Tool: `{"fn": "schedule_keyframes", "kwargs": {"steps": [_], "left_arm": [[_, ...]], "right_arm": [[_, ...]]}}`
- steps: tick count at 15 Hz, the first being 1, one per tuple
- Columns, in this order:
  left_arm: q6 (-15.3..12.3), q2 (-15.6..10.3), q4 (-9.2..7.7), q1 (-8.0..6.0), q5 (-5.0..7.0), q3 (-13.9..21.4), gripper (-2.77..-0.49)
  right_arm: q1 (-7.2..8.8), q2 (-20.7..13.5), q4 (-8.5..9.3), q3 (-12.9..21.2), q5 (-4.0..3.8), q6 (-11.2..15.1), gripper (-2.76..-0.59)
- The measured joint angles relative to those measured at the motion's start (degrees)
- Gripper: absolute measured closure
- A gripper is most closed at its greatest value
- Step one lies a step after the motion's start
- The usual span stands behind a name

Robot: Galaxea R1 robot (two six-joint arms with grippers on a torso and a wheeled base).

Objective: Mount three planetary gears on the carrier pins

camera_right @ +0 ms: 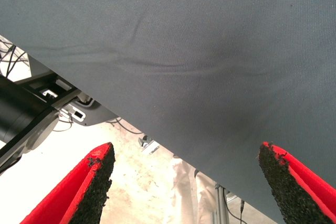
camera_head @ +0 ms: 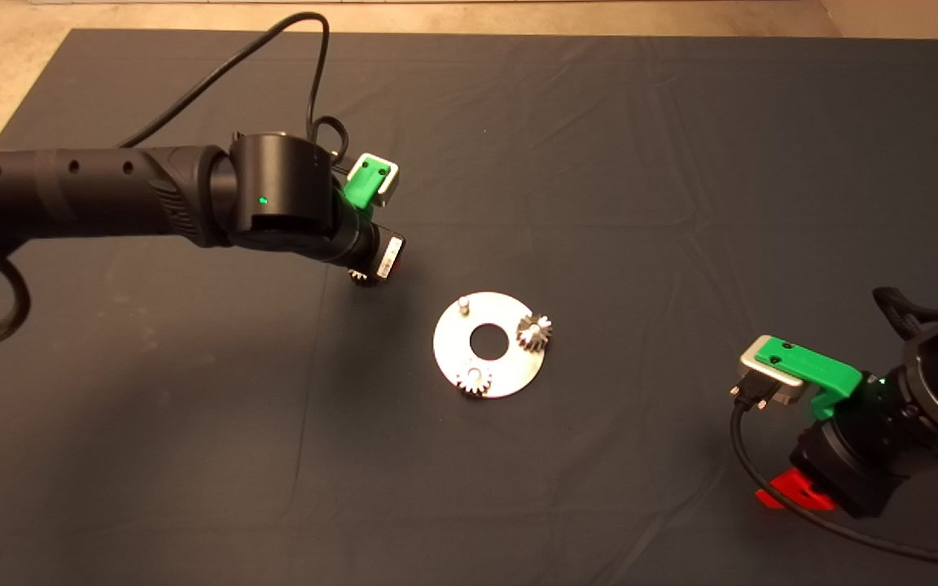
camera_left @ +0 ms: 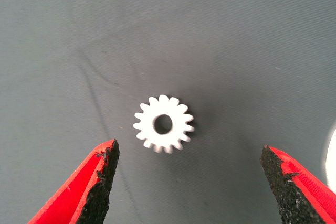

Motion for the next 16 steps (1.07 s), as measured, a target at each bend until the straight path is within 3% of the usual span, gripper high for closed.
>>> {"fn": "schedule_keyframes", "kwargs": {"steps": [3,5,8,9,12,14,16], "left_arm": [[-0.4,-0.8,0.0,0.0,-0.72,0.0,-1.89],[-0.4,-1.8,0.0,0.0,-3.7,0.4,-1.89],[-0.4,-5.4,0.24,0.0,-9.62,1.4,-1.89],[-0.4,-6.6,0.75,0.0,-10.48,1.4,-1.89],[-0.4,-6.8,1.22,1.0,-10.76,1.7,-1.89],[-0.3,-6.7,1.55,2.45,-11.93,2.5,-1.89],[-0.4,-6.7,3.88,3.69,-13.2,3.5,-1.89]], "right_arm": [[0.0,0.0,0.0,0.0,0.0,0.0,-2.02],[0.05,0.0,0.02,0.0,0.02,0.0,-2.02],[1.11,0.0,0.02,0.0,-0.02,0.0,-2.02],[1.51,0.0,0.05,0.0,0.0,0.0,-2.02],[2.06,0.0,0.06,0.0,0.04,0.0,-2.02],[2.06,0.0,0.06,0.0,-0.05,0.0,-2.02],[2.09,-0.1,0.06,0.0,-0.05,0.0,-2.02]]}}
